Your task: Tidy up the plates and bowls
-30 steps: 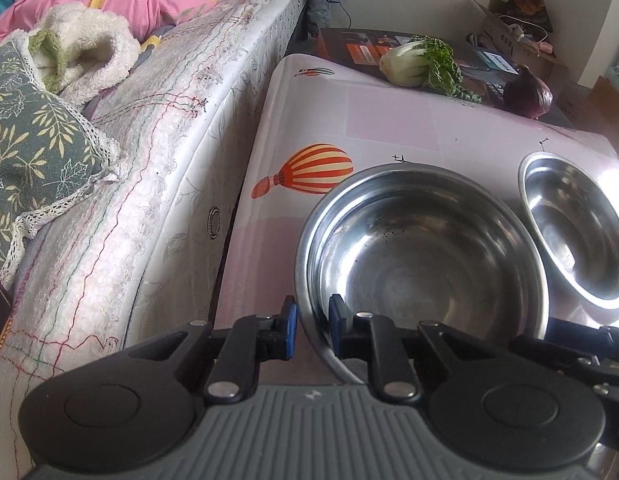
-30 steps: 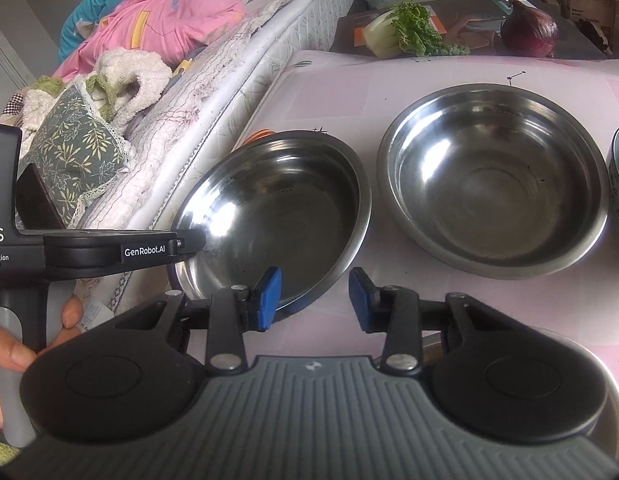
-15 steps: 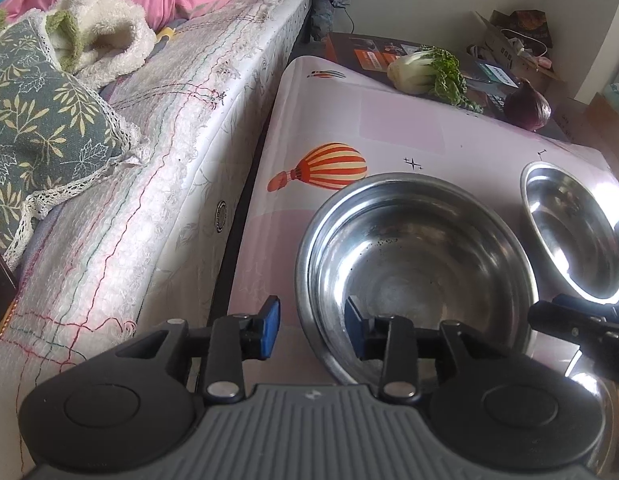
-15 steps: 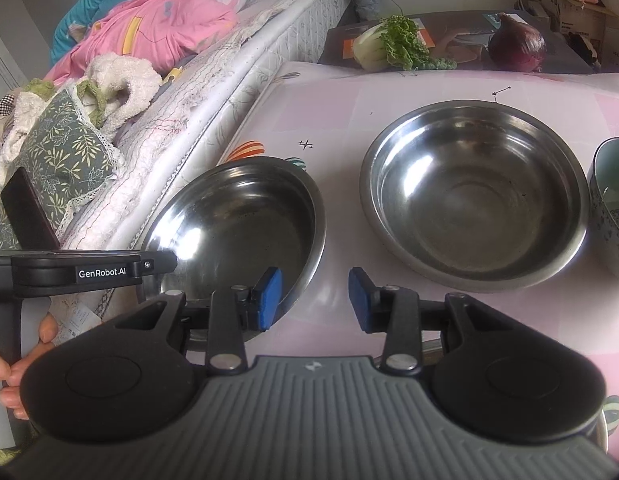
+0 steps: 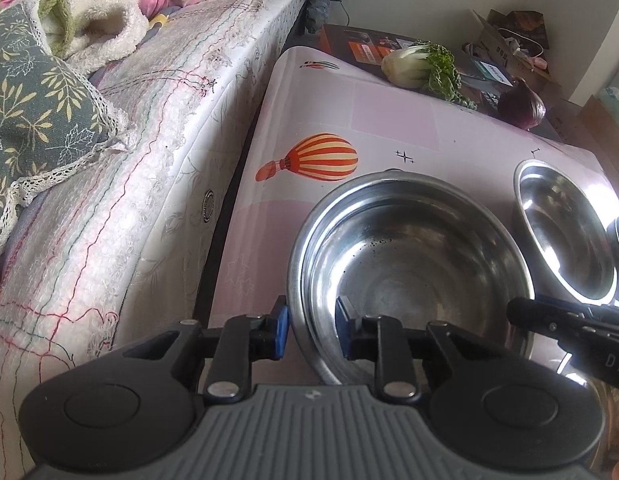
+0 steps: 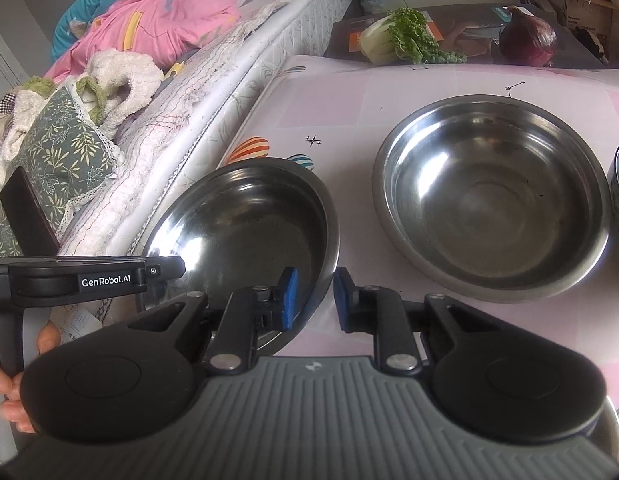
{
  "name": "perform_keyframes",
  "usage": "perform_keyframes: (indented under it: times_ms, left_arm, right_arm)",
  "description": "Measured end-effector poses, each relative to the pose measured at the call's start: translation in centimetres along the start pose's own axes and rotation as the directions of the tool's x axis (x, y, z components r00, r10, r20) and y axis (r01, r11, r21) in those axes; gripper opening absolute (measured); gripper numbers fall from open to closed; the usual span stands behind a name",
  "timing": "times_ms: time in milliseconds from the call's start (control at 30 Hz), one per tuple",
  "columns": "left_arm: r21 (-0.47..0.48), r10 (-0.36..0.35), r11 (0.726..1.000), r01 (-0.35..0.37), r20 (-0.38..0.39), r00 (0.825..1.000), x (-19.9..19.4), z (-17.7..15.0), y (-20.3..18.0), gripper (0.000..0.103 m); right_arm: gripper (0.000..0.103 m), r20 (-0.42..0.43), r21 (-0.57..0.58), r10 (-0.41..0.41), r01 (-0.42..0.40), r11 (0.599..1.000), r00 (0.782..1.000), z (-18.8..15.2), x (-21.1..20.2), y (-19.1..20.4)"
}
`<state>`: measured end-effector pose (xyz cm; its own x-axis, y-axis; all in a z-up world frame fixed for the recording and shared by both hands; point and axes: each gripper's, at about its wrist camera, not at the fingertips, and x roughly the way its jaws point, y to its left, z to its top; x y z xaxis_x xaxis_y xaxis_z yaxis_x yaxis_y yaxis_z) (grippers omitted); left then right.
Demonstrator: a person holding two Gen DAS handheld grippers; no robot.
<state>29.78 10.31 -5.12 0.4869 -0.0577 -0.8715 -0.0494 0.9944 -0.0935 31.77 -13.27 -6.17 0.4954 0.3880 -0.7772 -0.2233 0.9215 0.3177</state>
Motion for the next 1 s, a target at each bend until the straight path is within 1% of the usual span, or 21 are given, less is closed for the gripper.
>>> perform_keyframes:
  times_ms: [133,233,300,433,533,733,1000]
  left_arm:
    - [0.025,0.027,0.999,-0.028,0.022,0.999,-0.2,0.2,-0.5,0.027]
    - [0.043,0.030,0.999,-0.032,0.029,0.999,0.0,0.6,-0.8,0.037]
    - [0.051,0.042,0.998,-0.044,0.024,0.999,0.4,0.8,-1.0,0.038]
    - [0.041,0.049,0.998,-0.050,0.010,0.999,1.1,1.0,-1.0,0.037]
    - [0.038,0.054,0.998,-0.054,0.008,0.999,1.4,1.0,-1.1,0.029]
    - [0.046,0.068,0.997,-0.068,0.021,0.997,1.2,0.8,-1.2,0.024]
    - [0.051,0.069,0.996,-0.071,0.039,0.997,0.6,0.7,-1.2,0.023]
  right_arm:
    - [0.019,0.004,-0.004,-0.011,0.011,1.000,1.000,0.0,0.0,-0.1]
    - [0.018,0.006,-0.004,-0.015,0.015,1.000,1.000,0.1,0.2,-0.2]
    - [0.018,0.004,-0.005,-0.016,0.016,1.000,1.000,0.2,0.3,-0.1]
    - [0.018,0.006,-0.012,-0.021,0.021,1.000,1.000,0.2,0.7,0.1]
    - [0.018,0.008,-0.018,-0.025,0.025,1.000,1.000,0.3,0.8,0.2]
    - [0.019,0.016,-0.030,-0.037,0.037,0.999,0.999,0.3,0.7,0.4]
    - [0.019,0.041,-0.056,-0.045,0.047,0.997,0.998,0.6,0.0,0.9]
